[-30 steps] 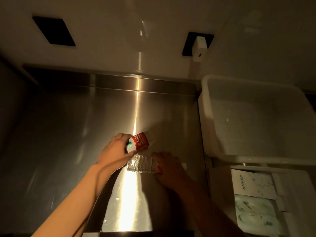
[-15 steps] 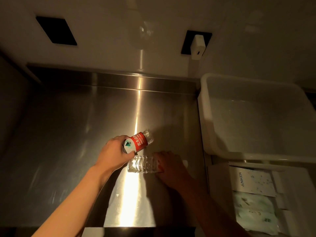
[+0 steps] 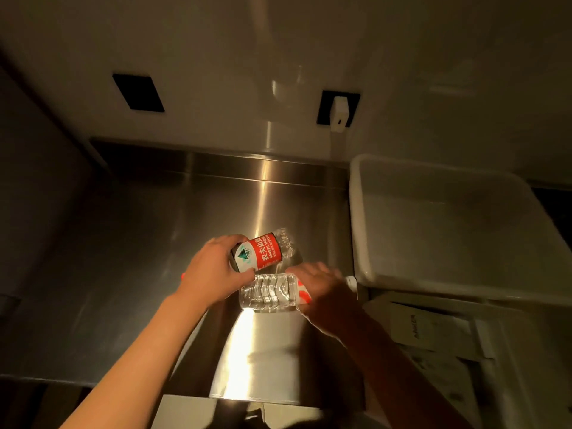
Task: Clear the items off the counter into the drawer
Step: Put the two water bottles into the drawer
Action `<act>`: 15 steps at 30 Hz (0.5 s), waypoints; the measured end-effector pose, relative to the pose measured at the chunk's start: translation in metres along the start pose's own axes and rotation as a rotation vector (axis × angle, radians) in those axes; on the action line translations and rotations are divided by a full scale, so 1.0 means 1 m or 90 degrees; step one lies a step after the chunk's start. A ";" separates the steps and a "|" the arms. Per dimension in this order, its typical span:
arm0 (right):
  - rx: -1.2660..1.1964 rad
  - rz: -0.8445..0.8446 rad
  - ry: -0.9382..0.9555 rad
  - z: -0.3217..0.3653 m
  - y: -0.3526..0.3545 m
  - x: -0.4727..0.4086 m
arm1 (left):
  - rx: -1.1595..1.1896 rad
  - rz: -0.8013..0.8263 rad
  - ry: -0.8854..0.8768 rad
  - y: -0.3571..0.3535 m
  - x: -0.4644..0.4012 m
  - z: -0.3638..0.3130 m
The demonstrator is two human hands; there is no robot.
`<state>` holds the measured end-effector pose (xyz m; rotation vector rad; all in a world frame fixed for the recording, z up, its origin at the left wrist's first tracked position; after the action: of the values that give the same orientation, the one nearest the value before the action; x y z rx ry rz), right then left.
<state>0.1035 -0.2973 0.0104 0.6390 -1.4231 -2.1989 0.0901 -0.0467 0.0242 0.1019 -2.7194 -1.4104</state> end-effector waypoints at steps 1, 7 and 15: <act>-0.017 -0.027 0.013 -0.005 0.008 0.007 | 0.001 -0.008 -0.011 0.001 0.001 -0.011; -0.040 0.049 -0.052 -0.036 0.058 0.035 | 0.016 -0.018 -0.081 0.000 0.004 -0.078; -0.039 0.001 -0.120 -0.081 0.104 0.091 | 0.052 0.002 -0.144 -0.034 0.001 -0.166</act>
<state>0.0914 -0.4477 0.0638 0.4190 -1.4383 -2.3431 0.1066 -0.2015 0.0914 -0.0616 -2.9569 -1.3889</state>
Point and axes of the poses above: each hand's wrist, its own x-axis away from the middle knuckle, its own y-axis out of the back of the hand, z = x × y, the point moved 1 cm from there along -x, towards the middle knuckle
